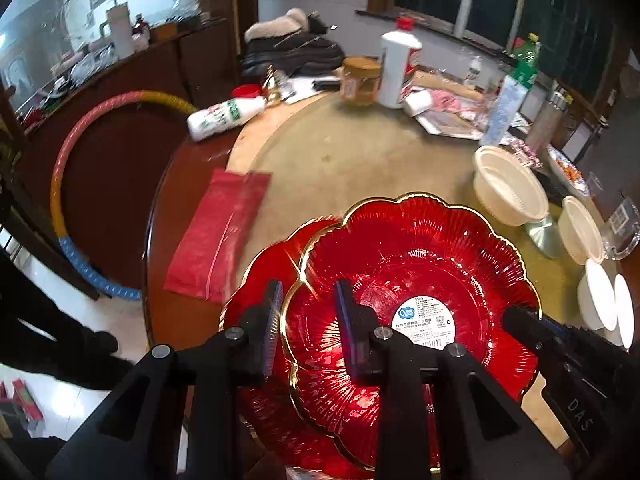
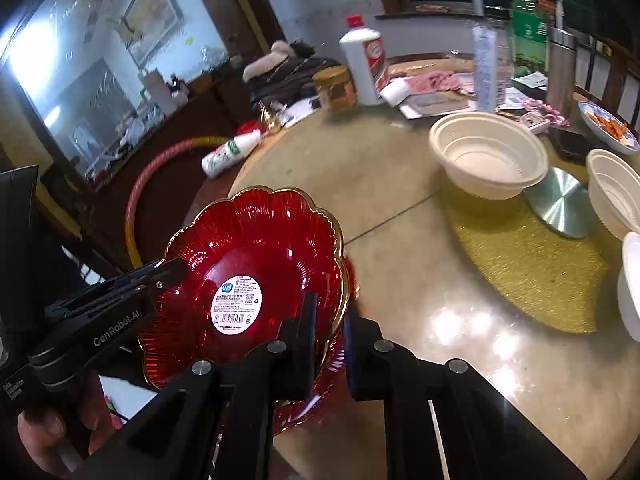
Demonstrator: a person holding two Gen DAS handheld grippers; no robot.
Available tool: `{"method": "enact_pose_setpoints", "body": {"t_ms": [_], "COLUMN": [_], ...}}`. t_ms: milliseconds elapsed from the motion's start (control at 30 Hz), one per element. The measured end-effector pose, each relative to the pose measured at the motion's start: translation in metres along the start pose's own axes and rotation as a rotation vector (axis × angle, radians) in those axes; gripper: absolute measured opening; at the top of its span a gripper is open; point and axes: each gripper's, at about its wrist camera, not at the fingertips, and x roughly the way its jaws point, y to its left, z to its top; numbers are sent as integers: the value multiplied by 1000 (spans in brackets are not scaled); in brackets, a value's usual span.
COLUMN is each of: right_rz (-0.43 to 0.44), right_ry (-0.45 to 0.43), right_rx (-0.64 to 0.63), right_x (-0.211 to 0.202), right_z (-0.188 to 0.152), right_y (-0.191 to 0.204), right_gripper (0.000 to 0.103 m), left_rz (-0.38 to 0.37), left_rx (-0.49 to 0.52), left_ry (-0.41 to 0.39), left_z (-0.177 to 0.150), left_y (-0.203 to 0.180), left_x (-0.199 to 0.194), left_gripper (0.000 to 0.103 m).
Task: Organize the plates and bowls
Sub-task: 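Lift the smaller red plate with both tools and lower it onto the large plate, then open both tools and release the smaller red plate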
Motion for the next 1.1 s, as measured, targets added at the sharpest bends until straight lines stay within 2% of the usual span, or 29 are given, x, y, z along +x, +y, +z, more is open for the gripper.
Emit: {"method": "enact_pose_setpoints", "body": {"t_ms": [167, 433, 467, 500, 733, 800, 867, 1000, 1033, 1100], "right_rz": [-22, -62, -65, -77, -113, -132, -123, -134, -137, -117], "right_ry": [46, 75, 81, 90, 78, 61, 55, 25, 9, -34], "right_rx": [-21, -63, -68, -74, -97, -112, -122, -144, -143, -133], "right_x": [16, 30, 33, 37, 39, 35, 31, 19, 14, 0], "right_z": [-9, -12, -13, -14, -14, -13, -13, -14, -14, -14], "right_y": [9, 18, 20, 21, 21, 21, 23, 25, 25, 23], "right_gripper": [11, 12, 14, 11, 16, 26, 40, 49, 56, 58], "left_rz": [-1, 27, 29, 32, 39, 57, 68, 85, 98, 113], "left_rx": [-20, -15, -12, -9, 11, 20, 29, 43, 46, 47], "left_ry": [40, 53, 53, 53, -8, -36, -44, -57, -64, -73], "left_z": [-12, -20, -21, -22, -21, -18, -17, -18, -19, -19], "left_y": [12, 15, 15, 14, 10, 9, 8, 6, 6, 5], "left_x": [13, 28, 28, 29, 14, 9, 7, 1, 0, -1], "left_gripper": [24, 24, 24, 24, 24, 25, 35, 39, 45, 49]}}
